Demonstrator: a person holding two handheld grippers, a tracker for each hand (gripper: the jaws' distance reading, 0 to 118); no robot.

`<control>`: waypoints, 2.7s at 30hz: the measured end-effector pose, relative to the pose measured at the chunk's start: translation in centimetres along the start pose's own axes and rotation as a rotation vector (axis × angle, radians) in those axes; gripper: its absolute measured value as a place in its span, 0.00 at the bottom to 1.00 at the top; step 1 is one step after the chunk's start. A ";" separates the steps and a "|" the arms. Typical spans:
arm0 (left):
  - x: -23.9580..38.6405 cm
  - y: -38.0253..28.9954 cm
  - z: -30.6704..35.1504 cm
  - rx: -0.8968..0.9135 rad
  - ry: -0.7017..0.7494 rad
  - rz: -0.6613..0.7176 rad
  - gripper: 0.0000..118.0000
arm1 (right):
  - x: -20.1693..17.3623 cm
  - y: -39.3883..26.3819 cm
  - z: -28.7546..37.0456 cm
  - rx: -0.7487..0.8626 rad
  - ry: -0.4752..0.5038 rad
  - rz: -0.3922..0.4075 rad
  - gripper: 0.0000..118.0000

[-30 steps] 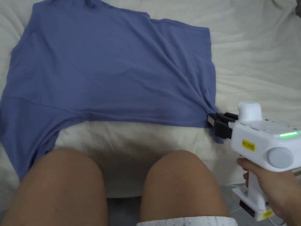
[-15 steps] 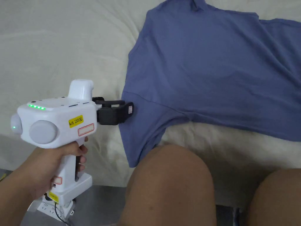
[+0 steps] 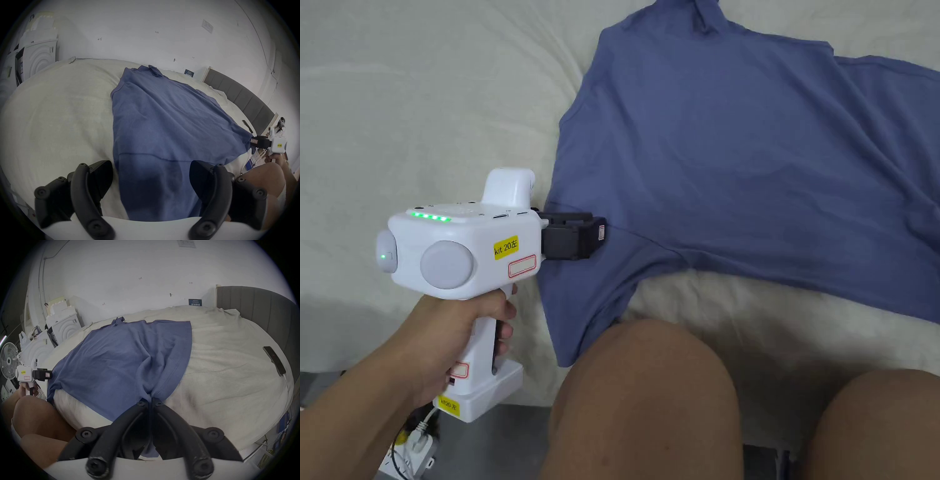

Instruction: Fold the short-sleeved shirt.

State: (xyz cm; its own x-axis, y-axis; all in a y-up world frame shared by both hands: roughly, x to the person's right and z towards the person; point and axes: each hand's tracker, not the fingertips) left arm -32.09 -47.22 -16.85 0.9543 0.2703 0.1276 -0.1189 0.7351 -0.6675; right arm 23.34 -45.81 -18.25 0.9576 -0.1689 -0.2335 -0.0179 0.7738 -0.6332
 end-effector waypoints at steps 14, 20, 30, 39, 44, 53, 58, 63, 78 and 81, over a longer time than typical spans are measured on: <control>2.7 0.6 0.0 0.022 -0.059 0.010 0.02 | -0.7 -0.3 1.1 0.040 0.006 0.026 0.03; 3.5 1.6 3.8 0.108 -0.124 0.083 0.02 | 0.4 0.2 3.2 0.099 0.046 -0.013 0.03; 3.7 1.3 9.0 0.179 -0.183 0.140 0.02 | 1.4 -0.4 6.8 0.147 0.054 -0.021 0.03; 3.8 -2.3 12.5 0.179 -0.192 0.169 0.02 | 1.8 -3.3 10.0 0.156 0.044 -0.039 0.03; 4.1 -2.9 12.4 0.156 -0.194 0.168 0.02 | 1.6 -4.0 9.9 0.144 0.043 -0.053 0.03; 4.3 4.8 6.3 0.128 -0.142 0.158 0.02 | 2.8 2.6 4.4 0.138 0.027 -0.072 0.03; 3.4 10.3 0.6 0.097 -0.116 0.177 0.02 | 3.7 7.6 -0.3 0.098 0.008 -0.084 0.03; 2.2 15.6 -5.8 0.044 -0.051 0.167 0.02 | 5.7 11.9 -5.8 0.032 -0.021 -0.109 0.03; 0.2 20.5 -16.7 -0.112 0.058 0.142 0.59 | 8.9 15.1 -16.2 -0.173 -0.126 -0.089 0.77; 0.0 20.9 -12.6 0.016 0.015 0.179 0.98 | 10.0 16.8 -11.7 -0.024 -0.137 -0.106 0.90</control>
State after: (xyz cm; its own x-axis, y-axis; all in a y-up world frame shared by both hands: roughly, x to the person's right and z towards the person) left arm -31.12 -39.65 -40.03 0.9214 0.3887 -0.0037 -0.2921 0.6860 -0.6664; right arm 29.23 -41.62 -39.82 0.9848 -0.1621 -0.0627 0.0795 0.7410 -0.6668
